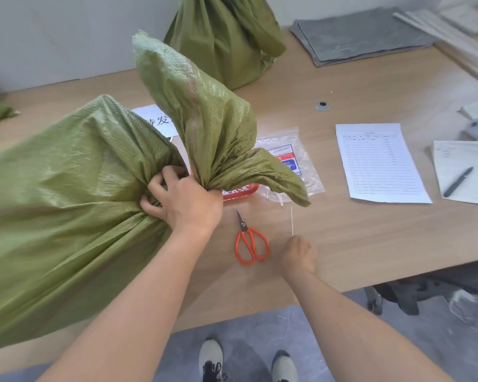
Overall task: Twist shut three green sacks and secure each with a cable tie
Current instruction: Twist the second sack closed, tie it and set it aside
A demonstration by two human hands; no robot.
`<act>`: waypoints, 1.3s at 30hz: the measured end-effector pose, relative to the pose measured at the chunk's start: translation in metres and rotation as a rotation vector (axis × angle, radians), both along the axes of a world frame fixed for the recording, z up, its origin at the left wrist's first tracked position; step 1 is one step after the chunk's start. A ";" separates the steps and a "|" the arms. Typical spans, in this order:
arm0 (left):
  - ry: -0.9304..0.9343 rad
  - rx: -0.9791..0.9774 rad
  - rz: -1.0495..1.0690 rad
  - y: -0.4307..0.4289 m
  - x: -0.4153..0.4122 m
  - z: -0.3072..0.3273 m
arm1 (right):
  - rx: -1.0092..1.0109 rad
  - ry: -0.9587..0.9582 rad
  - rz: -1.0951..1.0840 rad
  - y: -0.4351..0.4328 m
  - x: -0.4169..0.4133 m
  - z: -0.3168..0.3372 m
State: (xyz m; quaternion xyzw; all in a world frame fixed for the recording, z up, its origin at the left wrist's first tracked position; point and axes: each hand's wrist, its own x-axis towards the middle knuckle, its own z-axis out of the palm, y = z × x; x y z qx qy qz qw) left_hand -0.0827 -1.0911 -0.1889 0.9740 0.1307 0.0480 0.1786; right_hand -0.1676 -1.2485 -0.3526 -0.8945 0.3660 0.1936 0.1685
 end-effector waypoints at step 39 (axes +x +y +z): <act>0.186 -0.209 0.018 0.034 -0.009 0.060 | 0.411 -0.552 -0.022 0.081 0.024 0.139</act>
